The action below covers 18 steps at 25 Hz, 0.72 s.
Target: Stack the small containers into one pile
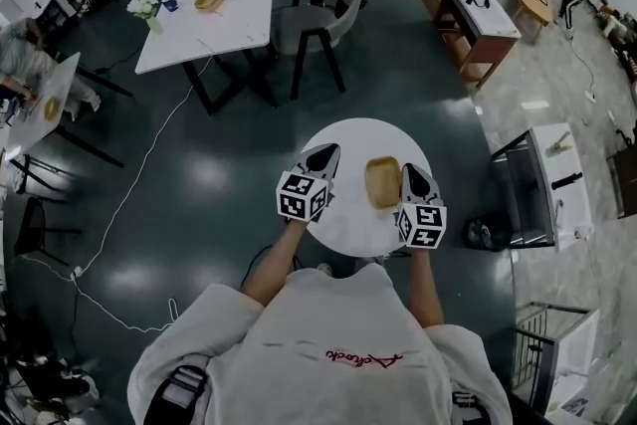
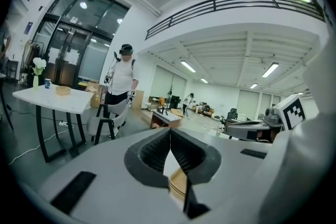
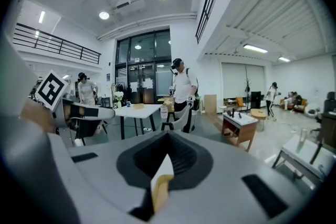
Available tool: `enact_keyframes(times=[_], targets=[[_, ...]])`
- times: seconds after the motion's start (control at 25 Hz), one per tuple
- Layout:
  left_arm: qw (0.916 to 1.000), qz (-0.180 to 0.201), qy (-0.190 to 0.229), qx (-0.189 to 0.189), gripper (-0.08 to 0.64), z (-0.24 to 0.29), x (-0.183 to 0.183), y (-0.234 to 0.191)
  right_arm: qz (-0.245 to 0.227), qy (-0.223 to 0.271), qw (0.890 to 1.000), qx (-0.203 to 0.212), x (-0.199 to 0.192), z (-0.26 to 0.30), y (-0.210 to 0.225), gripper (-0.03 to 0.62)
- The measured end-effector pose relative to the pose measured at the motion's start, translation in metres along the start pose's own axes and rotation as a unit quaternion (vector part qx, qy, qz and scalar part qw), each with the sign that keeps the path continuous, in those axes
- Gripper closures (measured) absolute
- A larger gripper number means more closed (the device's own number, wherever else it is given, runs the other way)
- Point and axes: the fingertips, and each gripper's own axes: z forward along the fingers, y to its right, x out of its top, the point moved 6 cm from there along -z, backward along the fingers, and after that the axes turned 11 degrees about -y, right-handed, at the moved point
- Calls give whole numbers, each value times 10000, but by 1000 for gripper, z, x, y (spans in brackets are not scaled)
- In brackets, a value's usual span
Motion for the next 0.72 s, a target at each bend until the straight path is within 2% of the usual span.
enact_keyframes(times=[0.72], targets=[[9996,133,64,-244,546,5,5,17,-7,4,10000,-70,1,-9,4,572]])
